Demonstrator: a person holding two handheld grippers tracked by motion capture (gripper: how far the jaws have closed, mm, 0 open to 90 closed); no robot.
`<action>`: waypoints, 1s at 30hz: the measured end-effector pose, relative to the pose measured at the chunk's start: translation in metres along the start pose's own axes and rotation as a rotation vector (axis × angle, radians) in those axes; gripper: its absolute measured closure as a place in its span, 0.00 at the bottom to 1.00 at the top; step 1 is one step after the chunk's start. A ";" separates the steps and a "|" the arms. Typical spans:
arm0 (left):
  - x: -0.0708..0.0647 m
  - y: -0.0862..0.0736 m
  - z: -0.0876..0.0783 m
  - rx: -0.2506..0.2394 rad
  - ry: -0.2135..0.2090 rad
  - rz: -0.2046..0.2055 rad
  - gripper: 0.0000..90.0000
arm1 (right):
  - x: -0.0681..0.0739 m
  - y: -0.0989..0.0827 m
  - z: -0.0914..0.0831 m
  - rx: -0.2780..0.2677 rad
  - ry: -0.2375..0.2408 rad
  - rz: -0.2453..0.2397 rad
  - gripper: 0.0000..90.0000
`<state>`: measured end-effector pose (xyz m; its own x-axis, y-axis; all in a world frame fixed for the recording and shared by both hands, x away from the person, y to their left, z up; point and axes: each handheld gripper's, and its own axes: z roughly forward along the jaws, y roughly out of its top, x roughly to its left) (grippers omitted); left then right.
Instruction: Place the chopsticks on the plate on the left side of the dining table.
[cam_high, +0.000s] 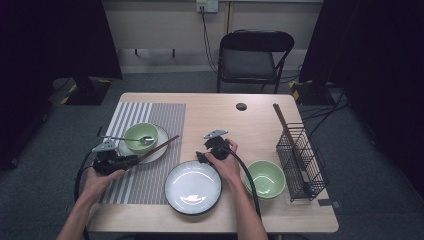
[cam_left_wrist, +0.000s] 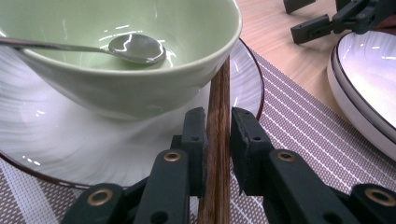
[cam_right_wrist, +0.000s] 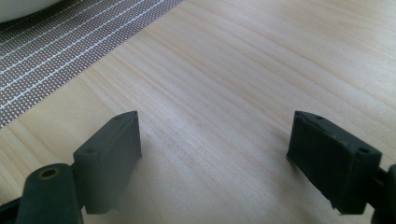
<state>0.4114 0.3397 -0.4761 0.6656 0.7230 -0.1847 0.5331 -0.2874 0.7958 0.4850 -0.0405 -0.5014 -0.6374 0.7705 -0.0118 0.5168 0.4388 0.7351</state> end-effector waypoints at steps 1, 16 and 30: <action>0.000 0.000 0.000 0.000 0.001 -0.014 0.84 | 0.000 0.000 0.000 0.000 0.000 0.000 0.18; 0.006 -0.006 -0.009 -0.004 0.003 -0.007 0.83 | 0.000 0.000 0.000 0.000 0.000 0.001 0.18; 0.006 0.001 -0.014 -0.029 0.019 -0.019 0.73 | 0.000 0.000 0.000 0.000 0.000 0.001 0.18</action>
<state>0.4086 0.3532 -0.4686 0.6456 0.7400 -0.1890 0.5299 -0.2557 0.8086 0.4850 -0.0405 -0.5014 -0.6370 0.7708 -0.0115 0.5170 0.4382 0.7353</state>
